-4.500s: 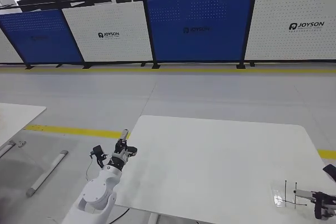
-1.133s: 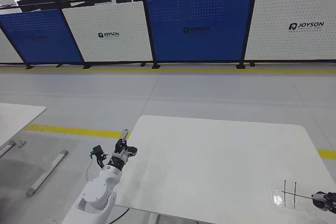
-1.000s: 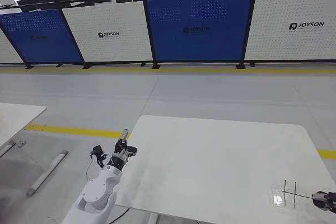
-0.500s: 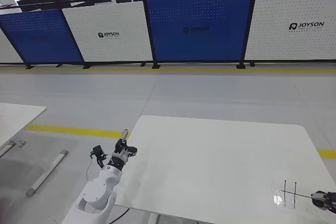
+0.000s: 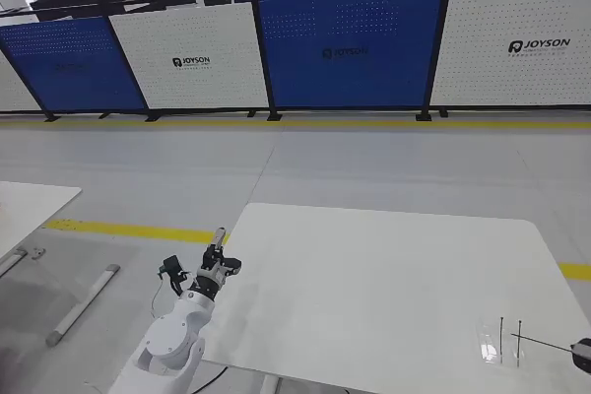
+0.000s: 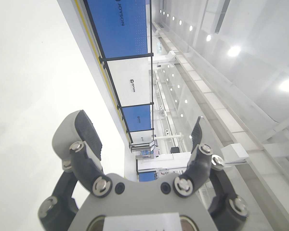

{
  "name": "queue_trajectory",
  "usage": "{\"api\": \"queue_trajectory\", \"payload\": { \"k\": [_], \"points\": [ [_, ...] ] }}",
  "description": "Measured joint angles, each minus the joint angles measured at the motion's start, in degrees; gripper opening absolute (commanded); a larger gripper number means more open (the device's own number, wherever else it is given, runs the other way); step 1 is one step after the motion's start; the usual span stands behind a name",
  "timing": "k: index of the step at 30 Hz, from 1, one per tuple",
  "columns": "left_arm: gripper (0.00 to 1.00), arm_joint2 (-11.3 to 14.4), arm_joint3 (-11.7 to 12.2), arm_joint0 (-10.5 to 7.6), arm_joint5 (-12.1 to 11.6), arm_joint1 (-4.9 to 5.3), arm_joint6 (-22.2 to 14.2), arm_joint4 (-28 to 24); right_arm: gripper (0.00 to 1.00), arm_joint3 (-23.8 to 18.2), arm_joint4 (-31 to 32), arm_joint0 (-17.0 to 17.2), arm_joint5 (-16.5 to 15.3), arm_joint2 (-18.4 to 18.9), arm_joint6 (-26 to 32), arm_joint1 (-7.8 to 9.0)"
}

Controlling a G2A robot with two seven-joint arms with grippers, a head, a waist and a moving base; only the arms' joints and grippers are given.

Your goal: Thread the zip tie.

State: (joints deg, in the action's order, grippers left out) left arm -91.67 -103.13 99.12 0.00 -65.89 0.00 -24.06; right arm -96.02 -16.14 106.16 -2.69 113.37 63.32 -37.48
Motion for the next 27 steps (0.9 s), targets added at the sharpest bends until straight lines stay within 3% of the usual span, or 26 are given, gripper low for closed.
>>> {"api": "queue_trajectory", "payload": {
  "k": [12,15,21,27],
  "points": [
    [1.0,0.0,0.0,0.0,0.0,0.0,0.0,0.0,0.0,-0.1,0.1,0.0,-0.1,0.0,-0.1,-0.02],
    [1.0,0.0,0.0,0.0,0.0,0.0,0.0,0.0,0.0,-3.4,1.4,-0.1,-1.0,-0.1,-2.2,-0.17],
    [1.0,0.0,0.0,0.0,0.0,0.0,0.0,0.0,0.0,-12.1,3.1,2.8,-2.0,1.3,-4.6,-0.78],
    [1.0,0.0,0.0,0.0,0.0,0.0,0.0,0.0,0.0,-12.8,3.3,3.0,-1.6,1.4,-4.7,-0.81]
  ]
}}
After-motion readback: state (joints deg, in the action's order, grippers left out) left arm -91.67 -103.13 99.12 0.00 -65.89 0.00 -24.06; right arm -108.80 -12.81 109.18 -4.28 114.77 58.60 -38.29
